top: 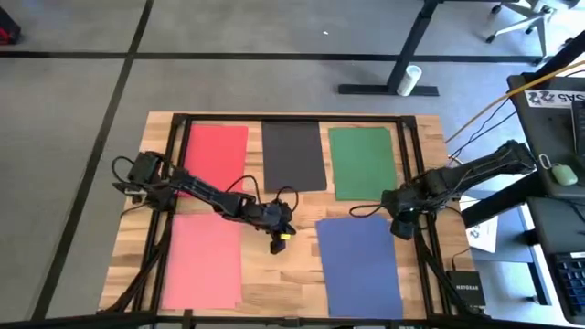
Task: Organize paper
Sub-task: Stack the left blue paper on the stacked blue paper
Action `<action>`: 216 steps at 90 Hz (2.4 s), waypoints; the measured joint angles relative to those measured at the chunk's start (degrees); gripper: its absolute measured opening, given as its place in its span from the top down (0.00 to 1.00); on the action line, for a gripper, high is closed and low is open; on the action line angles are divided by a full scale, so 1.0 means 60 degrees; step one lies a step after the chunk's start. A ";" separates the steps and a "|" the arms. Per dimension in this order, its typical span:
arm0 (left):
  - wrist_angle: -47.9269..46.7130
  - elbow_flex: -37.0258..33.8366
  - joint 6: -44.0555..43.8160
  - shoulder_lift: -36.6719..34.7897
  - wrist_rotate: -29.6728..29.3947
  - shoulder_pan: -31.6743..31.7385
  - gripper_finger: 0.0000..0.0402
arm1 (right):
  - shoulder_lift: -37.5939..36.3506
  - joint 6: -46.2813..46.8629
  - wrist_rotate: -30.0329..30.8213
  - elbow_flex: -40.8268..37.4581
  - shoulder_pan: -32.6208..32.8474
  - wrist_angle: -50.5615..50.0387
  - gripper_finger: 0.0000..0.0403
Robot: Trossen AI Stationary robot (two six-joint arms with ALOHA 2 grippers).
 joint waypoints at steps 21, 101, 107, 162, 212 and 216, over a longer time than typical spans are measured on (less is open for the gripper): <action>0.0004 0.0312 -0.0112 0.0495 0.0148 -0.0040 1.00 | 0.0567 0.1209 -0.0083 -0.0799 0.1185 0.0911 1.00; 0.0899 0.1547 -0.0022 0.2293 0.0060 0.0272 1.00 | 0.3214 0.3399 0.1142 -0.1022 0.2695 0.1700 1.00; 0.0855 0.1822 0.0045 0.2509 0.0119 0.0321 1.00 | 0.3207 0.3518 0.1188 -0.1029 0.2695 0.1717 1.00; 0.0835 0.2424 0.0738 0.3067 0.0266 0.0831 1.00 | 0.3222 0.3593 0.1586 -0.1044 0.2691 0.1963 1.00; 0.0897 0.2403 0.1105 0.3081 0.0149 0.0951 1.00 | 0.3226 0.3738 0.2588 -0.1050 0.2691 0.2486 1.00; 0.0897 0.2403 0.1128 0.3081 0.0145 0.0951 1.00 | 0.3226 0.3749 0.2644 -0.1051 0.2691 0.2512 1.00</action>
